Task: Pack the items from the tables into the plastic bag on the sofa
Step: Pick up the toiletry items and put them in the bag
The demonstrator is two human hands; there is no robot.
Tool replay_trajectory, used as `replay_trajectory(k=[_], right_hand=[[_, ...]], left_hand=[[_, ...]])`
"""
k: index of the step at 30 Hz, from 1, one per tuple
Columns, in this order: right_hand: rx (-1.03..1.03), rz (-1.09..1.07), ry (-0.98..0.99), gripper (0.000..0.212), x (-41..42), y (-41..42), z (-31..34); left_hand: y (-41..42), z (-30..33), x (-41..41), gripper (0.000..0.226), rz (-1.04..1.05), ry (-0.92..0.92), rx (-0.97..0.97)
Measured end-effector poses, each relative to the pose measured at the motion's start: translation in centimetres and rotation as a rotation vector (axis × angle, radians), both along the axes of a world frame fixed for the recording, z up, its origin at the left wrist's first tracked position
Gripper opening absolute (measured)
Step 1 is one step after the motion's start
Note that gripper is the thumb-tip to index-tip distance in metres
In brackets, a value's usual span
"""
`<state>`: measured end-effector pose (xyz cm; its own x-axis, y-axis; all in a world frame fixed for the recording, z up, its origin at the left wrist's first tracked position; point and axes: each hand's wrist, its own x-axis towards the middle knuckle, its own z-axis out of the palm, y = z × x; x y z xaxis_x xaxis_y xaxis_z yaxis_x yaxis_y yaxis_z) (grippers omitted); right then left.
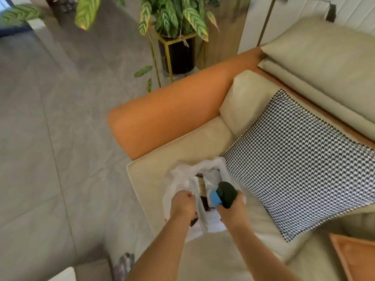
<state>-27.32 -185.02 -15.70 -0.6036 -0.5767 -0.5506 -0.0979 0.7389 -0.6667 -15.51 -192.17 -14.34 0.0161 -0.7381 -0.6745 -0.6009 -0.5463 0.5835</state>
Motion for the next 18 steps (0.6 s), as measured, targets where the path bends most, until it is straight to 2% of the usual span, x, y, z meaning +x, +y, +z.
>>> replay_trajectory(k=[2,4,8,12,15,18], right_hand=[[-0.005,0.024,0.077,0.055,-0.2,-2.0,-1.4],[-0.014,0.039,0.14,0.054,0.0,-3.6,-3.1],[-0.063,0.136,0.127,0.067,0.8,-5.2,-6.0],[-0.11,0.438,0.188,0.075,0.5,-5.2,-6.6],[-0.039,0.643,0.269,0.081,-0.4,-5.3,-6.7],[0.043,0.757,0.398,0.075,-0.9,-5.7,-7.2]], left_hand=[[-1.6,-2.0,-0.5,0.038,-0.015,-0.02,-0.03],[-2.8,-4.0,-1.0,0.032,-0.006,-0.001,-0.038],[-4.2,-6.5,-2.2,0.025,-0.04,0.018,-0.086],[-4.4,-6.2,-3.7,0.025,-0.004,0.168,-0.094],[-4.9,-6.5,-4.0,0.022,-0.024,0.209,-0.098],[-5.8,-7.5,-4.1,0.025,-0.08,0.22,-0.155]])
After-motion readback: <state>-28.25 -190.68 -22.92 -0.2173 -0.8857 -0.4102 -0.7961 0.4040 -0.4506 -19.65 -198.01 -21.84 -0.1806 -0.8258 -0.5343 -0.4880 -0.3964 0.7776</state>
